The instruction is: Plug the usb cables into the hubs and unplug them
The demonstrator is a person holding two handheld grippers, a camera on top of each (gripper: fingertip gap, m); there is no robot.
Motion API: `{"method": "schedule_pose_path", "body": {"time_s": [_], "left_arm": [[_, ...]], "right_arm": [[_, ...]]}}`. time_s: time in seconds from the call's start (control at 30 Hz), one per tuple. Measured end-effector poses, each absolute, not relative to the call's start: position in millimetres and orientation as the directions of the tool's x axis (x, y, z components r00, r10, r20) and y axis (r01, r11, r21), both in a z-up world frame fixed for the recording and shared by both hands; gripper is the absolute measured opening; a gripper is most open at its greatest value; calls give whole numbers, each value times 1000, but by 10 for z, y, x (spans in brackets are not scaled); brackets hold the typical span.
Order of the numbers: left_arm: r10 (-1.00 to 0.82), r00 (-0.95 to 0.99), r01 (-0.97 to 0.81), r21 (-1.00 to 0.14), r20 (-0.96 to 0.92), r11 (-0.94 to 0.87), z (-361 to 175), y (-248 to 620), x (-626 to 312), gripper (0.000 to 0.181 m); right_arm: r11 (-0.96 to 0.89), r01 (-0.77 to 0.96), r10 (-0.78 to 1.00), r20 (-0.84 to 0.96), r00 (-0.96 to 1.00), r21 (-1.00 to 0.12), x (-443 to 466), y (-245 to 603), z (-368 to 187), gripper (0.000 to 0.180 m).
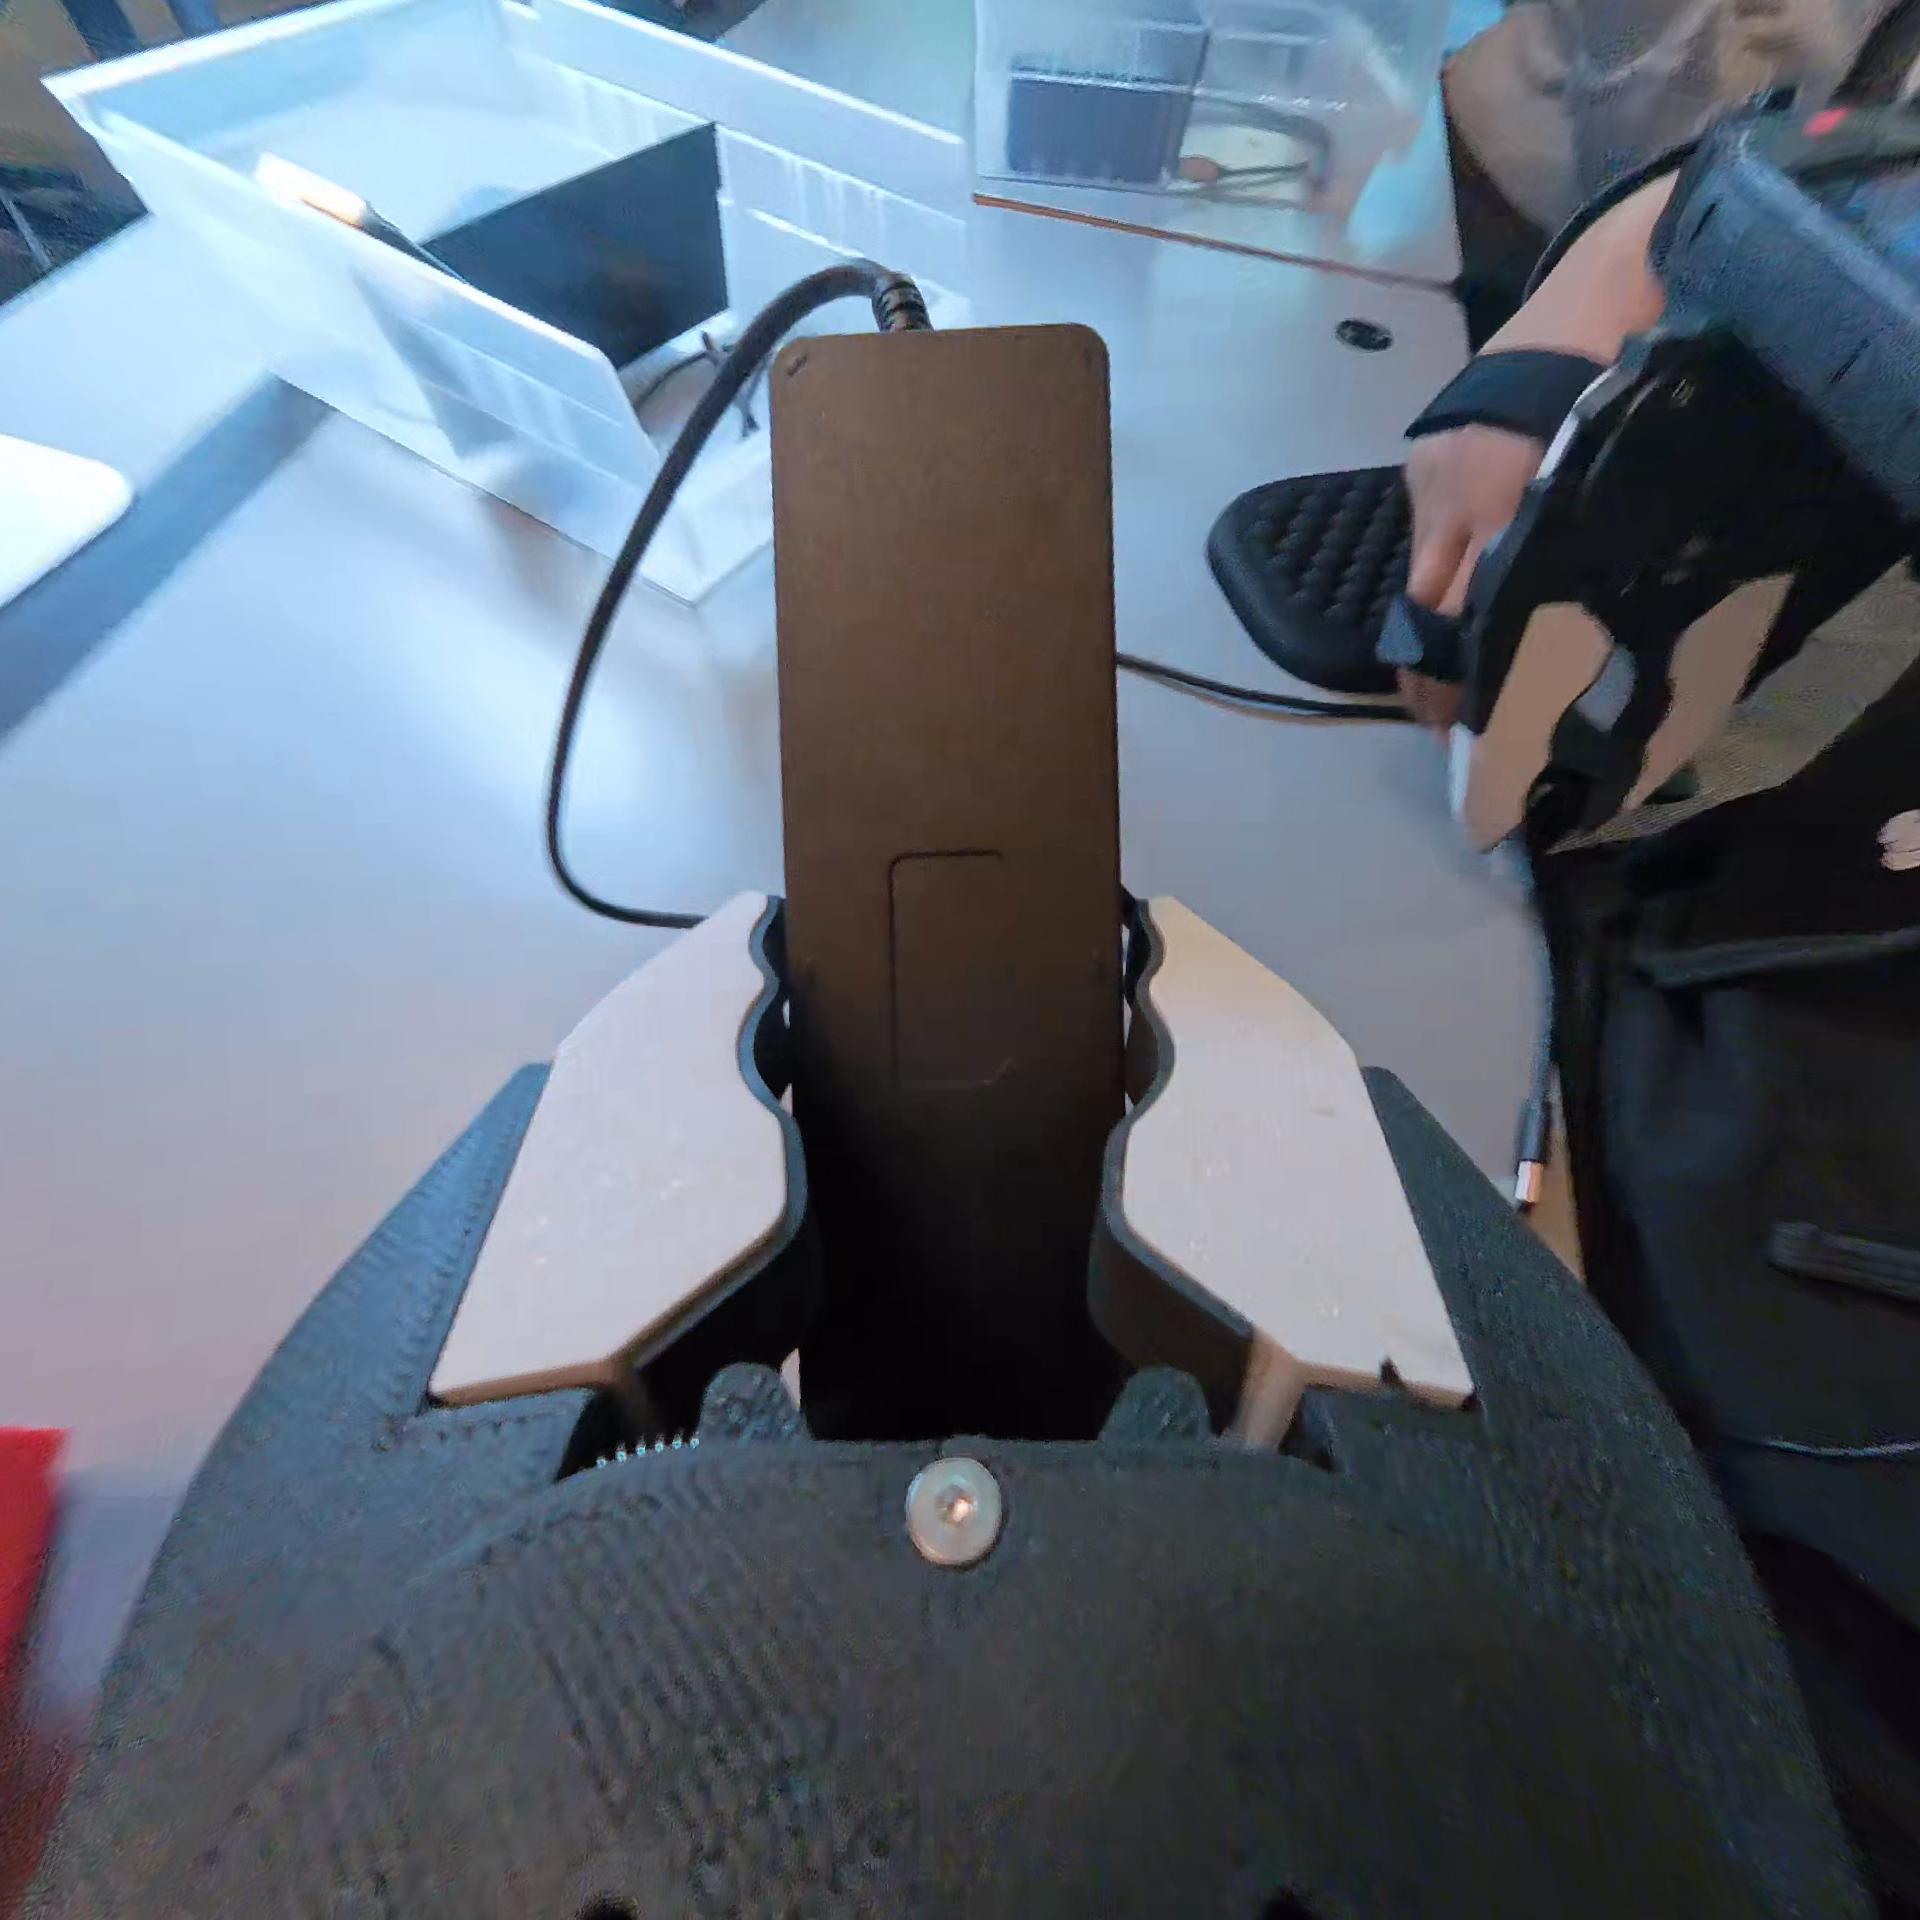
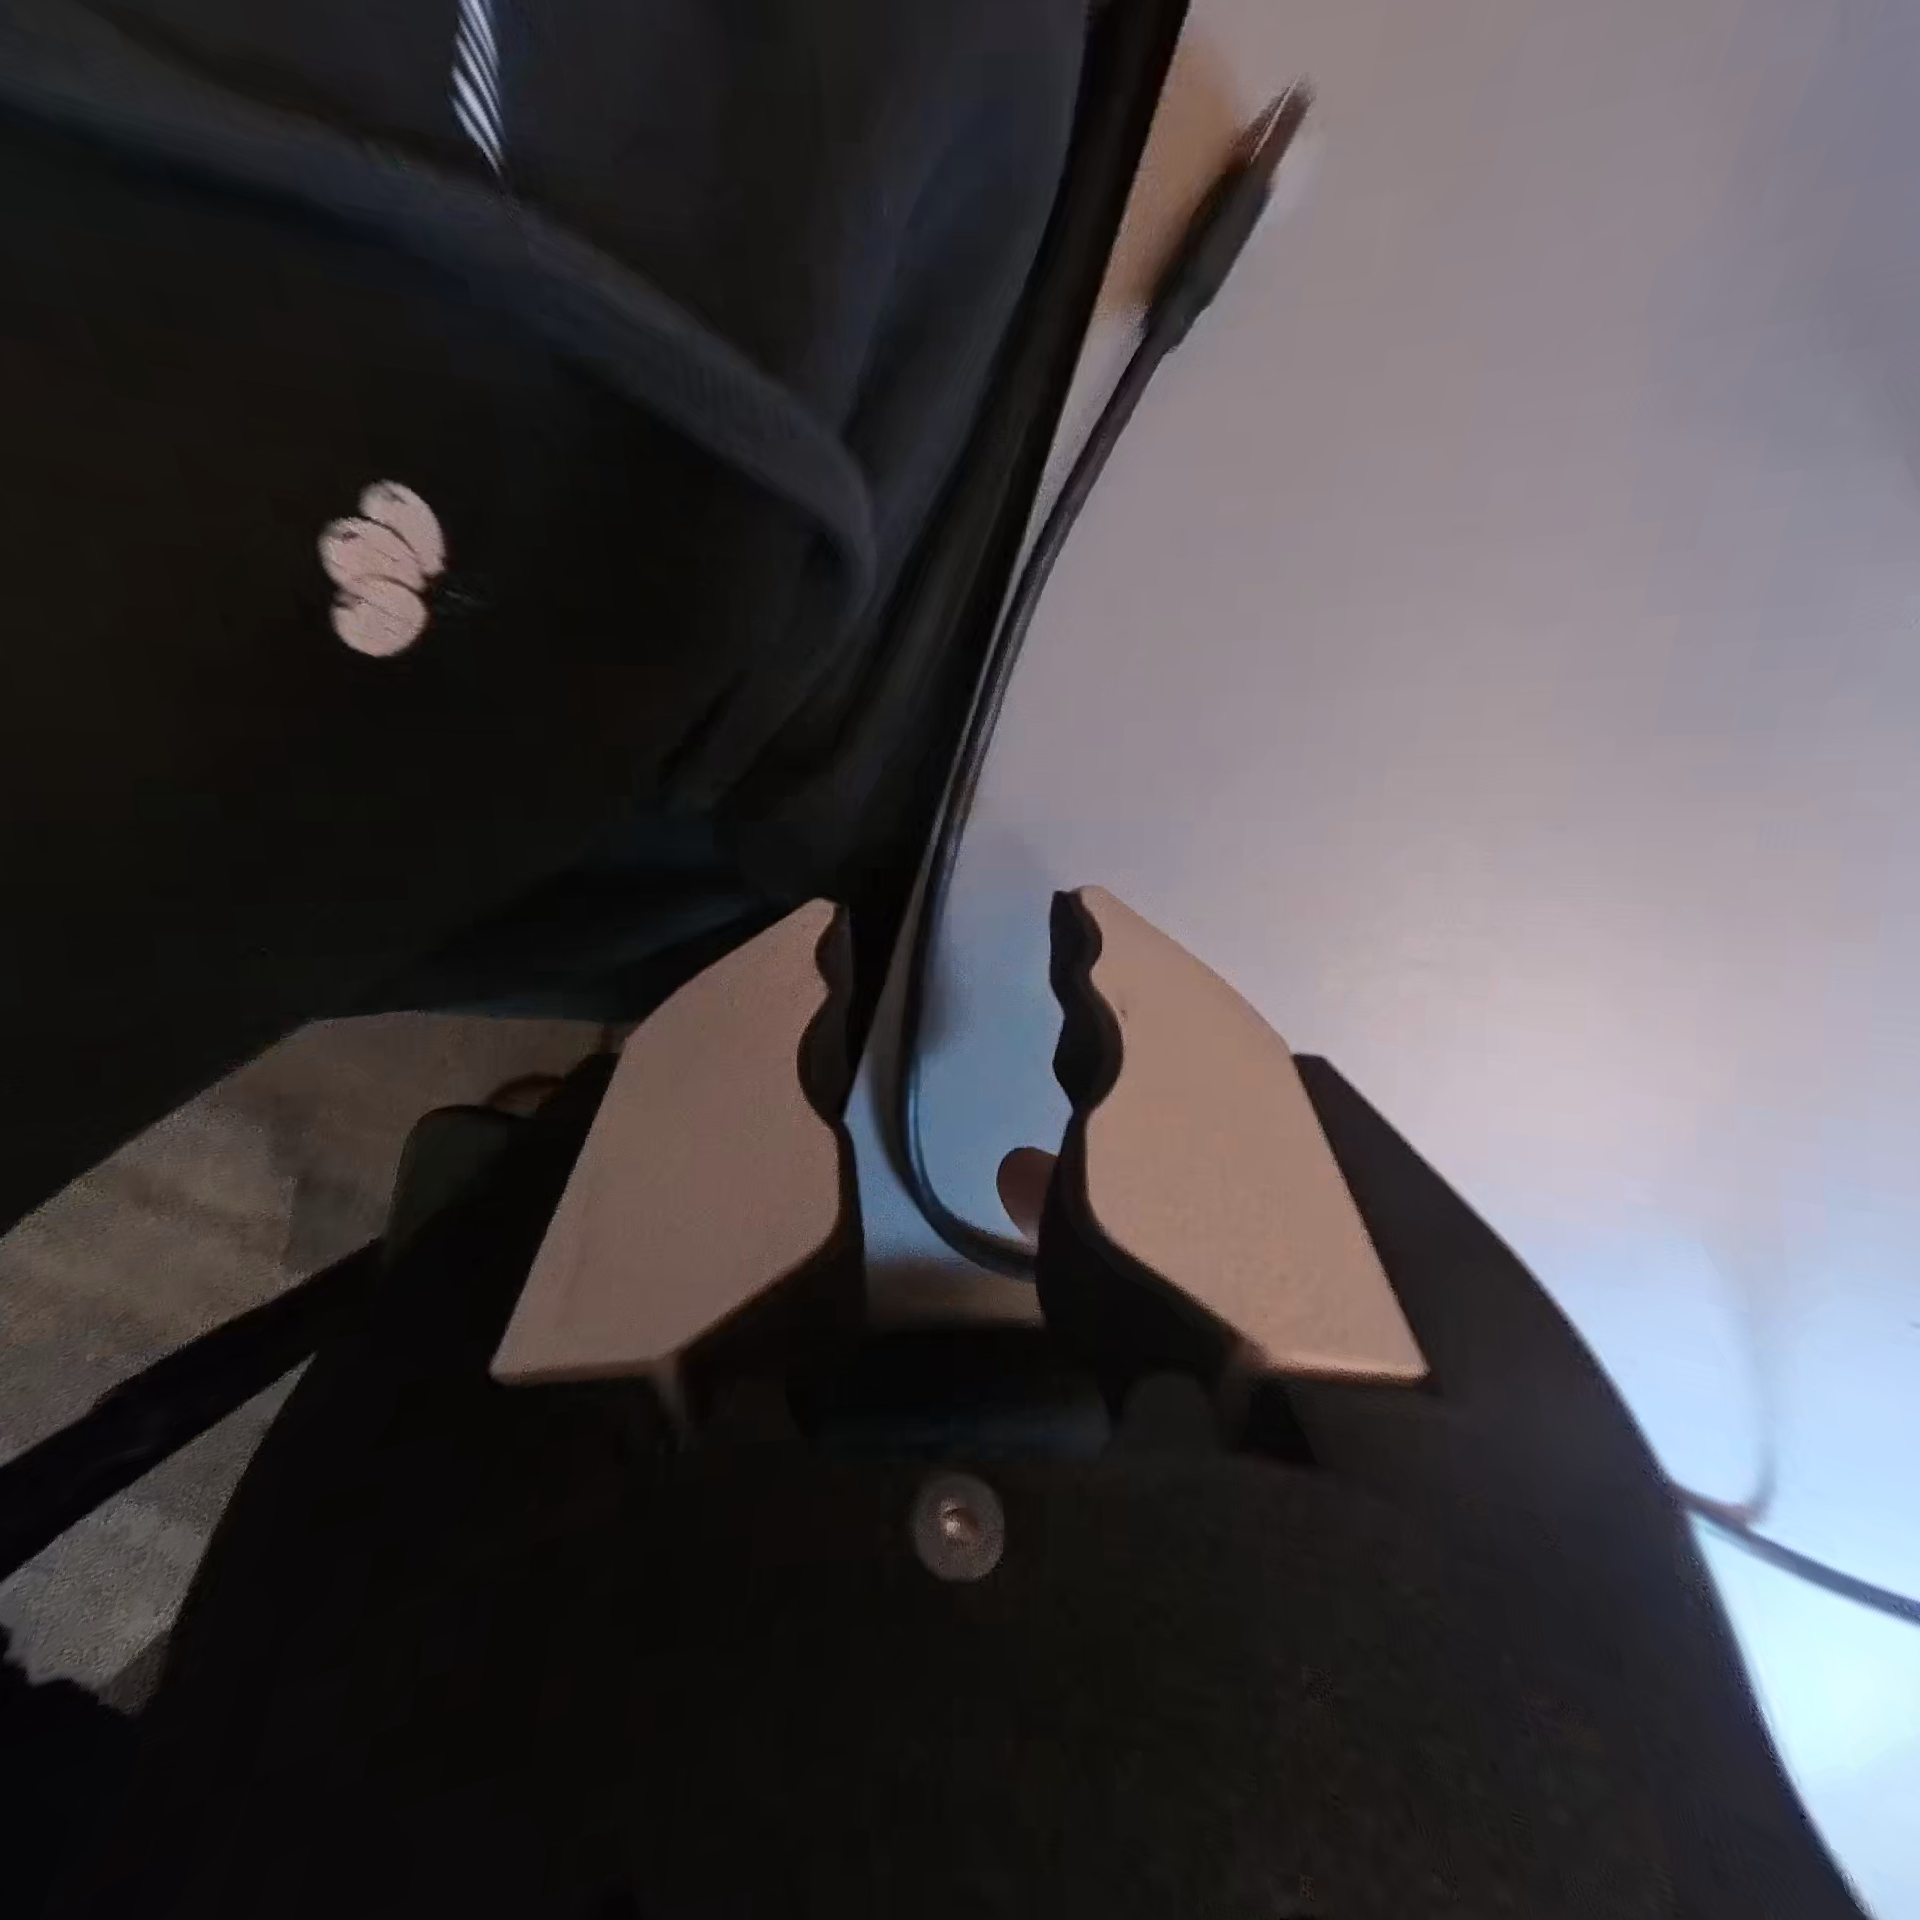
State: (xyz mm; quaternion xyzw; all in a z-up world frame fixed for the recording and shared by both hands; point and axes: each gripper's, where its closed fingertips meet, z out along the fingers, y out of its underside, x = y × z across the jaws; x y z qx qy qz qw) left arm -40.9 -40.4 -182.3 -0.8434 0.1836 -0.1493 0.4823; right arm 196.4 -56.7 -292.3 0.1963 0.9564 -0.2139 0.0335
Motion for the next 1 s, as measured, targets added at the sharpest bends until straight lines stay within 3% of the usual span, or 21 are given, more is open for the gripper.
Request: {"method": "schedule_pose_path", "body": {"time_s": [0.03, 0.17, 0.3, 0.4, 0.5, 0.63, 0.77, 1.0], "left_arm": [[-461, 879, -128, -874, 118, -469, -1851, -423, -351, 63], [-447, 867, -36, -866, 221, -499, -1944, -439, -269, 62], [-462, 824, 22, -833, 328, -552, -2057, -451, -131, 63], [-479, 771, 56, -794, 419, -606, -2142, -443, 37, 63], [-474, 710, 91, -735, 521, -671, -2233, -413, 212, 63], [-441, 633, 135, -652, 636, -746, -2336, -400, 371, 63], [-447, 553, 170, -620, 703, -766, -2356, -426, 500, 62], [-437, 544, 107, -576, 717, -811, -2486, -459, 653, 60]], "right_arm": [[843, 391, 361, -149, -921, -369, 1993, -567, -2989, 36], [872, 356, 348, -84, -934, -337, 1942, -588, -3051, 5], [856, 295, 359, 76, -930, -424, 1651, -572, -2818, 4], [859, 199, 404, 386, -829, -471, 1179, -423, -2429, 4], [923, 75, 331, 682, -652, -377, 806, -274, -2079, 3], [997, 0, 68, 849, -524, -80, 577, -141, -2026, 0], [995, -42, 66, 897, -437, -94, 460, -225, -1986, 0], [992, -117, -86, 910, -405, 41, 385, -272, -2002, 8]]}}
